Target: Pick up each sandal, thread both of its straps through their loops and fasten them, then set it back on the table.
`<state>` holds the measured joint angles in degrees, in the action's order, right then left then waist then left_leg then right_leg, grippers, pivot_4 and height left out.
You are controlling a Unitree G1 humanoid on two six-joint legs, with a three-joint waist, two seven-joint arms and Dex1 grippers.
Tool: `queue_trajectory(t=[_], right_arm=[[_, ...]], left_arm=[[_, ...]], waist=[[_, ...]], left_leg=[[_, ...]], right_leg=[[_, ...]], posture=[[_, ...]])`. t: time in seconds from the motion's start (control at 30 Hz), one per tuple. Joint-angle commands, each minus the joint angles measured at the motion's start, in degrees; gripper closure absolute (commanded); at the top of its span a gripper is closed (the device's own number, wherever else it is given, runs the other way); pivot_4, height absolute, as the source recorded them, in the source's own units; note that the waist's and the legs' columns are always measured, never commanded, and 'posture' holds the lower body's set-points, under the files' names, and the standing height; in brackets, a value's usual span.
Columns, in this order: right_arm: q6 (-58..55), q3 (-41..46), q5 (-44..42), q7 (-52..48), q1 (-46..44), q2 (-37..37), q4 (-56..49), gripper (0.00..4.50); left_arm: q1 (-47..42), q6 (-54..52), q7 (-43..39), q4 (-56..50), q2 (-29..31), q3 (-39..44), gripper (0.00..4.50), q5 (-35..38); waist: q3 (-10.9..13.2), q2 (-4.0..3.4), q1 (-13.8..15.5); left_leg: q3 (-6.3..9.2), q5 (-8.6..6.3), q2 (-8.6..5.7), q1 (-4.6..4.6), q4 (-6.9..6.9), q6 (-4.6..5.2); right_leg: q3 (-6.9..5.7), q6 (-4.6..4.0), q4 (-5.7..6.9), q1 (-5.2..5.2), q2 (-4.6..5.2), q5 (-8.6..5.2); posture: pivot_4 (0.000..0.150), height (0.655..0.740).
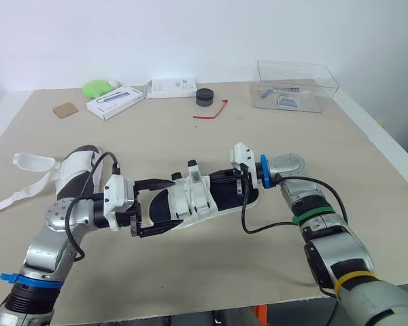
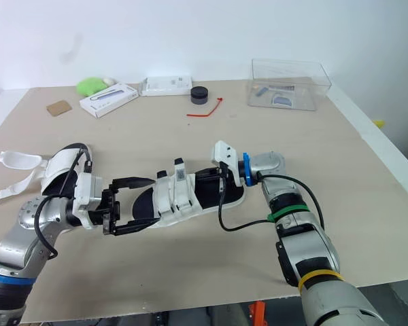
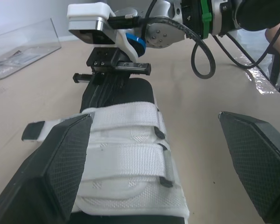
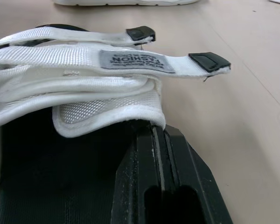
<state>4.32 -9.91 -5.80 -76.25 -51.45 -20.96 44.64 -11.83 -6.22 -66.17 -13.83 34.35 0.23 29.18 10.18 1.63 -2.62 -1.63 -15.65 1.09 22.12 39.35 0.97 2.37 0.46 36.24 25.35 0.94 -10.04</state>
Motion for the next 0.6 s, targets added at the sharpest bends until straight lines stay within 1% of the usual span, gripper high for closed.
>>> queue_trajectory(t=[0.03,0.1,0.23,0.33,0.4,0.5,0.6], right_arm=[[-9.57,6.32,-5.2,5.12,2.03,-2.39,-9.92,4.48],[-15.47,10.49,-7.56,10.05,4.64,-4.32,-15.98,4.48],[-30.35,21.19,-12.89,24.2,10.97,-7.29,-28.29,4.48],[-37.44,28.11,-13.74,35.73,15.31,-7.69,-35.09,4.48],[-40.84,31.99,-13.7,43.46,17.7,-6.69,-37.89,4.48],[-42.95,35.49,-12.91,52.21,21.31,-4.85,-41.2,4.48],[-44.27,40.08,-12.29,62.83,22.29,-1.9,-41.55,4.48]], left_arm=[[-1.78,0.8,0.55,0.91,-0.62,0.02,0.0,-0.36],[-2.72,1.06,0.68,1.9,-1.1,-0.43,0.0,-0.72],[-4.36,1.38,0.63,3.86,-2.29,-1.18,0.0,-1.18],[-5.55,1.34,0.28,5.16,-3.0,-1.9,0.0,-1.39],[-6.39,1.4,0.11,6.1,-3.4,-2.35,0.0,-1.62],[-7.47,1.18,-0.29,7.0,-4.01,-2.87,0.0,-1.7],[-8.33,1.36,-0.63,7.73,-4.56,-3.31,0.0,-2.05]], waist=[[0.0,0.0,0.06],[0.01,-0.01,0.47],[0.01,-0.01,1.18],[0.01,-0.01,1.43],[0.01,-0.01,1.42],[0.01,-0.01,1.32],[0.01,-0.02,1.07]], left_leg=[[0.0,0.0,0.0,0.0,0.0,0.0],[0.04,0.0,-0.02,0.05,0.0,0.0],[0.05,-0.01,-0.19,0.14,0.0,-0.01],[0.06,-0.02,-0.27,0.2,0.0,-0.03],[0.05,-0.03,-0.3,0.2,0.0,-0.03],[0.03,-0.03,-0.34,0.19,-0.01,-0.03],[-0.03,-0.03,-0.34,0.15,-0.01,-0.02]], right_leg=[[0.0,0.0,0.01,0.0,0.0,0.0],[-0.03,0.0,0.01,0.01,0.02,-0.01],[-0.06,0.11,-0.03,0.02,0.19,-0.06],[-0.08,0.2,-0.04,0.03,0.25,-0.12],[-0.05,0.24,-0.05,0.03,0.27,-0.14],[0.01,0.29,-0.05,0.02,0.27,-0.15],[0.11,0.45,-0.05,0.03,0.19,-0.21]], posture=[[0.15,0.74],[0.15,0.74],[0.15,0.74],[0.15,0.74],[0.15,0.74],[0.15,0.74],[0.15,0.74]])
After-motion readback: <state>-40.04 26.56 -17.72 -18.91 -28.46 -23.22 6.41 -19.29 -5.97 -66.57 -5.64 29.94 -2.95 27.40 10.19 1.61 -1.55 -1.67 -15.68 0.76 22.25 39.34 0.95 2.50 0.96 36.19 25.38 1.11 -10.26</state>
